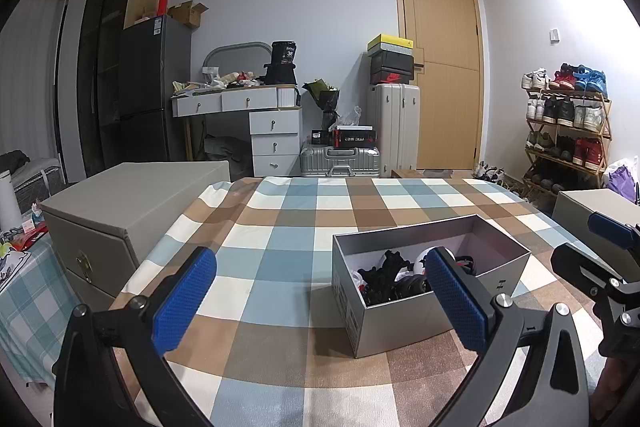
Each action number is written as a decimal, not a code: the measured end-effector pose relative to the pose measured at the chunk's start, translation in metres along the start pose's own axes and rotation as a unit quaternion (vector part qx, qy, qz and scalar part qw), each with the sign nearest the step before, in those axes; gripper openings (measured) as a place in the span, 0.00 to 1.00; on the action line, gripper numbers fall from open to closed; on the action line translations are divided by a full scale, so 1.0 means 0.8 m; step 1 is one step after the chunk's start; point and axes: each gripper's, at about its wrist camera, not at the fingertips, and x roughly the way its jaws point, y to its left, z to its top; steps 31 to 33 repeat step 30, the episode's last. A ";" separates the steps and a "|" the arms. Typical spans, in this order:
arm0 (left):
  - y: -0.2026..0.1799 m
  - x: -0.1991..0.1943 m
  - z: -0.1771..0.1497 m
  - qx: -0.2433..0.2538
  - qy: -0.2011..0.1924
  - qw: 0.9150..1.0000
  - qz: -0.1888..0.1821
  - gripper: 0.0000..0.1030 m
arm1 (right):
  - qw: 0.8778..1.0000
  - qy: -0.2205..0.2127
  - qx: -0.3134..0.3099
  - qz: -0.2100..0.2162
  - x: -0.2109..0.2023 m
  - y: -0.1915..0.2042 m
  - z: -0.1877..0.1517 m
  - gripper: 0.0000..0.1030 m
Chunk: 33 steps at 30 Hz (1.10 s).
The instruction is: Organize jewelry
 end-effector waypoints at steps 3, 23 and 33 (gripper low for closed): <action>0.000 0.000 0.000 0.000 0.000 1.000 0.000 0.99 | 1.000 0.000 0.000 0.000 0.000 0.000 0.000 1.00; 0.001 0.000 0.000 -0.001 -0.001 1.000 0.000 0.99 | 1.000 0.000 0.001 0.000 0.000 0.000 0.000 1.00; 0.001 0.000 0.001 0.000 -0.001 1.000 -0.003 0.99 | 1.000 0.000 0.001 0.000 0.000 -0.001 0.000 1.00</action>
